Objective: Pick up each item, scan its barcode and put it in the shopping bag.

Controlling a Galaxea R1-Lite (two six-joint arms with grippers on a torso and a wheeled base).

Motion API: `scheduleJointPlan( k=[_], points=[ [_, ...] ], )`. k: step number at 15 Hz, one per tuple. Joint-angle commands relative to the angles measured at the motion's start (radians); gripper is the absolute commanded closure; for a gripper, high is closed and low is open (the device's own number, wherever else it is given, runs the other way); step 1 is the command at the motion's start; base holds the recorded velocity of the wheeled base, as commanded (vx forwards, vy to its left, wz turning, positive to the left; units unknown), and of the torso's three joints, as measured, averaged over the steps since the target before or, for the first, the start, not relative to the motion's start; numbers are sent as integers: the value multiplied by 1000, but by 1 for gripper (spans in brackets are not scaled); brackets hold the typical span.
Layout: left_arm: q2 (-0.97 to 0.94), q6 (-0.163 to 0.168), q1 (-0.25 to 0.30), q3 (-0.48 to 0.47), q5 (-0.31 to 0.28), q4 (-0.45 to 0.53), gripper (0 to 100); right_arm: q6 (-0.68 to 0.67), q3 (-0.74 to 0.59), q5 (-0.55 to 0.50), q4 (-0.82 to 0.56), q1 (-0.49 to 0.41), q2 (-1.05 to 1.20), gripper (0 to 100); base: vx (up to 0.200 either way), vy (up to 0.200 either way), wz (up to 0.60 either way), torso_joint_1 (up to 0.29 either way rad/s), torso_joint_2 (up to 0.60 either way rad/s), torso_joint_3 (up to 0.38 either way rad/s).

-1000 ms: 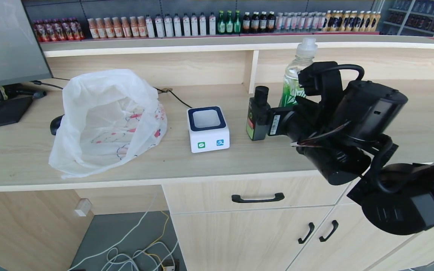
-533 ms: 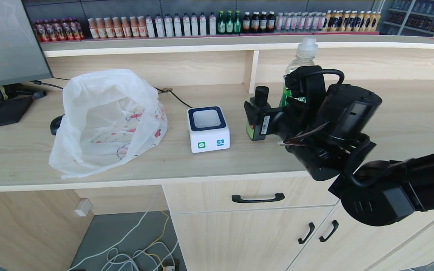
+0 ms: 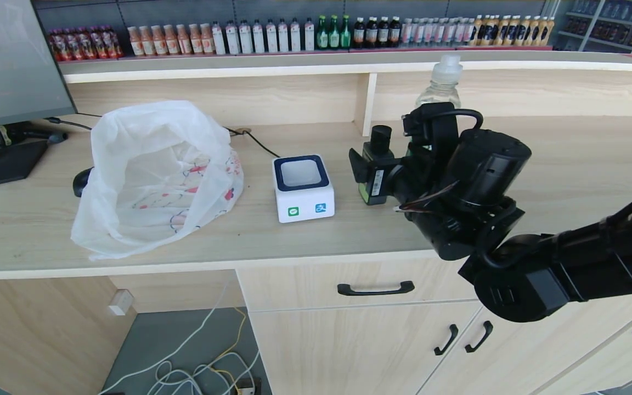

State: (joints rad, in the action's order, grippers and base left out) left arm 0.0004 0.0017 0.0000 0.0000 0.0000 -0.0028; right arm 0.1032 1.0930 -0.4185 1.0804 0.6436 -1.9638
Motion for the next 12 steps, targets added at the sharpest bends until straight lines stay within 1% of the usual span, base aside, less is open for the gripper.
scheduleJointPlan(
  k=[1,8,10,12],
  points=[
    [0,0,0,0,0,0,0,0,5,0,-1,1,-13,0,0,0,0,0,0,0],
    [0,0,0,0,0,0,0,-3,34,10,1,-7,-53,0,0,0,0,0,0,0],
    [0,0,0,0,0,0,0,-22,36,10,1,-13,-75,0,0,0,0,0,0,0],
    [0,0,0,0,0,0,0,-26,79,30,1,-35,-102,0,0,0,0,0,0,0]
  ],
)
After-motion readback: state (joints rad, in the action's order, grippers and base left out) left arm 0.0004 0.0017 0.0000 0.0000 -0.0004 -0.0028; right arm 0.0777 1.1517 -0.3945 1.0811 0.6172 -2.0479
